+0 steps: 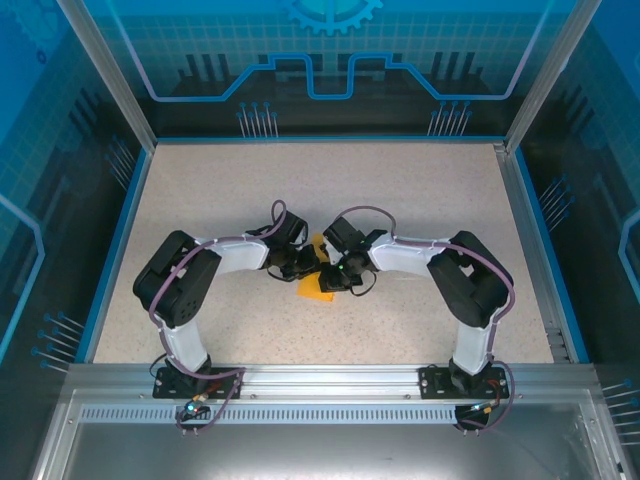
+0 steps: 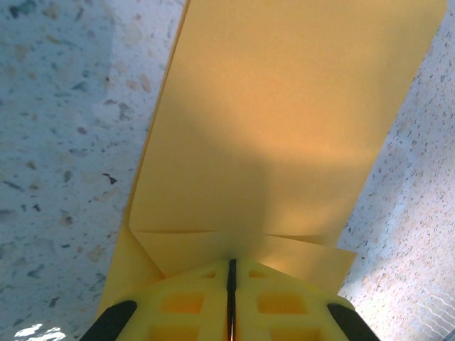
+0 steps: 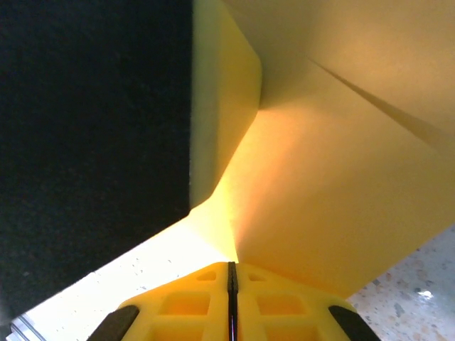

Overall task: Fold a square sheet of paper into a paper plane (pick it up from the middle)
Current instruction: Fold the triangle a second time at the center of the table.

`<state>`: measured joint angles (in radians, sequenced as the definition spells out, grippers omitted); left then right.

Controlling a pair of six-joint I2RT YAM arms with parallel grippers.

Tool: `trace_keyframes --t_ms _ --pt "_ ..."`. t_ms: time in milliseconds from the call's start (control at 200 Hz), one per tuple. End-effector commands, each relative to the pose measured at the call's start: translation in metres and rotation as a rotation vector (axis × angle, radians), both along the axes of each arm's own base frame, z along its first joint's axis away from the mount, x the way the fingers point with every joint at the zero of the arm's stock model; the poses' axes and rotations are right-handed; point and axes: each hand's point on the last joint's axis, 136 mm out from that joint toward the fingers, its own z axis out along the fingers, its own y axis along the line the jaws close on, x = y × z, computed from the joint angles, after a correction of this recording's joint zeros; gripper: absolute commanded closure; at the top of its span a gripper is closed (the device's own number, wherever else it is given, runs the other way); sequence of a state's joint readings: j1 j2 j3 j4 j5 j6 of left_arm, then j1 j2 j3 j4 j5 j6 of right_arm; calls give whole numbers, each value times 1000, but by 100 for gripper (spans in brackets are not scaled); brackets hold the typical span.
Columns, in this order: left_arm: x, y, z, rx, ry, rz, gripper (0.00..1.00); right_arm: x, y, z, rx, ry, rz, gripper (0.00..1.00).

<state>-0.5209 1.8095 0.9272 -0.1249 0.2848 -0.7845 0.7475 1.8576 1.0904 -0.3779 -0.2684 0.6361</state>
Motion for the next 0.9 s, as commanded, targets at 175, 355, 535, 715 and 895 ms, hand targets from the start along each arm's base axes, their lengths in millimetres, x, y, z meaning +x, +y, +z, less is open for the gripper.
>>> trace_keyframes --t_ms 175,355,535,715,895 --pt "-31 27 -46 140 147 29 90 -14 -11 -12 -80 45 36 91" --pt "-31 28 -47 144 152 31 90 -20 -16 -15 -100 62 59 91" --pt "-32 29 -48 149 156 34 90 -29 -20 -21 -100 94 79 91" --pt "-33 29 -48 150 157 35 90 -39 -28 -26 -121 119 89 91" --pt "-33 29 -49 150 156 33 90 -40 -29 -13 -102 89 107 91"
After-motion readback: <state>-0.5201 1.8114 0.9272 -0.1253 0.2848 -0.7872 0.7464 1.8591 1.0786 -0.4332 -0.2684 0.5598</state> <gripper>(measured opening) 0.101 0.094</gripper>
